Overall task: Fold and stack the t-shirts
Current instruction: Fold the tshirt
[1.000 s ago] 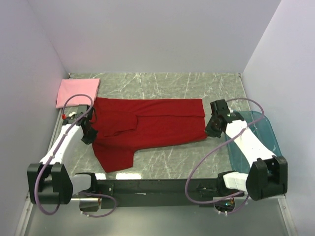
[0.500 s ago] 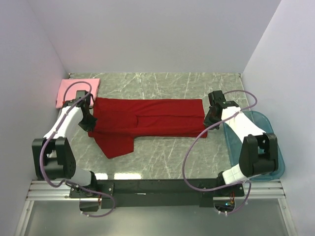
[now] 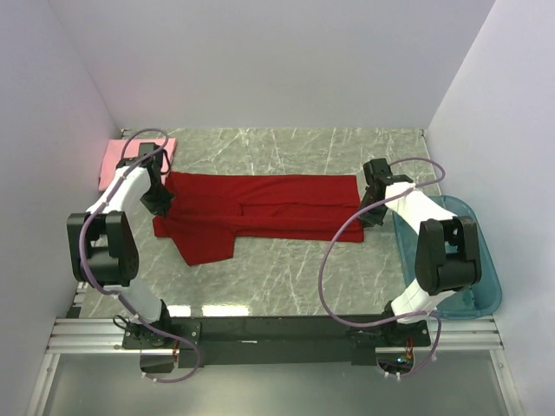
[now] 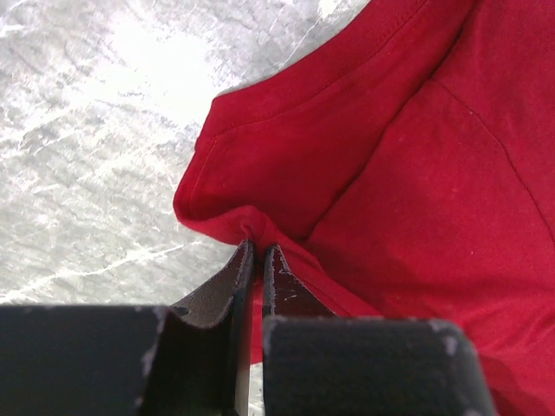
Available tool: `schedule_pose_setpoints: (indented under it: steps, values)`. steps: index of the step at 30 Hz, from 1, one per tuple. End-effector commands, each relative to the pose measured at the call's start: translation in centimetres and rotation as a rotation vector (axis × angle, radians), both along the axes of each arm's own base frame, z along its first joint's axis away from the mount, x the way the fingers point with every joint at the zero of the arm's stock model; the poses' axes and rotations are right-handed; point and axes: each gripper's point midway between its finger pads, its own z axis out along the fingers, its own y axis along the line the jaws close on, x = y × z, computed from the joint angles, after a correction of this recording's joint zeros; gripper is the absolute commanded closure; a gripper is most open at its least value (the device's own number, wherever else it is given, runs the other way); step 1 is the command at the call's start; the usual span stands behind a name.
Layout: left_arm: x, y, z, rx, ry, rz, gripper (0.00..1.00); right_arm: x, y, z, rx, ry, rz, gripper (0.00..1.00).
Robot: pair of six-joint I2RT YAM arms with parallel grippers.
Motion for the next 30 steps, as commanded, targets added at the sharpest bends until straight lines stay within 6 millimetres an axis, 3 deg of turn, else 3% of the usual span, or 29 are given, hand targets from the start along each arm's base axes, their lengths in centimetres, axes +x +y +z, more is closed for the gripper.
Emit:
schedule_pose_setpoints:
  steps: [1, 10, 24, 28, 30]
  values:
    - [1.5, 1.1, 0.8, 0.05, -0.026, -0.023, 0.97, 1.6, -2.1, 0.5, -0.07, -0.048, -0.035, 1.0]
    - [2.8, 1.5, -0.3, 0.065, -0.022, -0.033, 0.97, 2.8, -2.2, -0.3, -0.08, -0.054, -0.049, 1.0]
    - [2.7, 1.9, -1.6, 0.088, -0.024, -0.001, 0.96, 4.4, -1.9, -0.1, -0.069, -0.073, -0.05, 1.0]
    - [2.8, 1.9, -2.0, 0.086, -0.027, 0.001, 0.89, 4.4, -1.9, -0.8, -0.069, -0.063, -0.05, 0.99]
    - [3.0, 1.9, -2.1, 0.083, -0.038, 0.002, 0.8, 4.5, -1.7, -1.0, -0.064, -0.06, -0.045, 0.96]
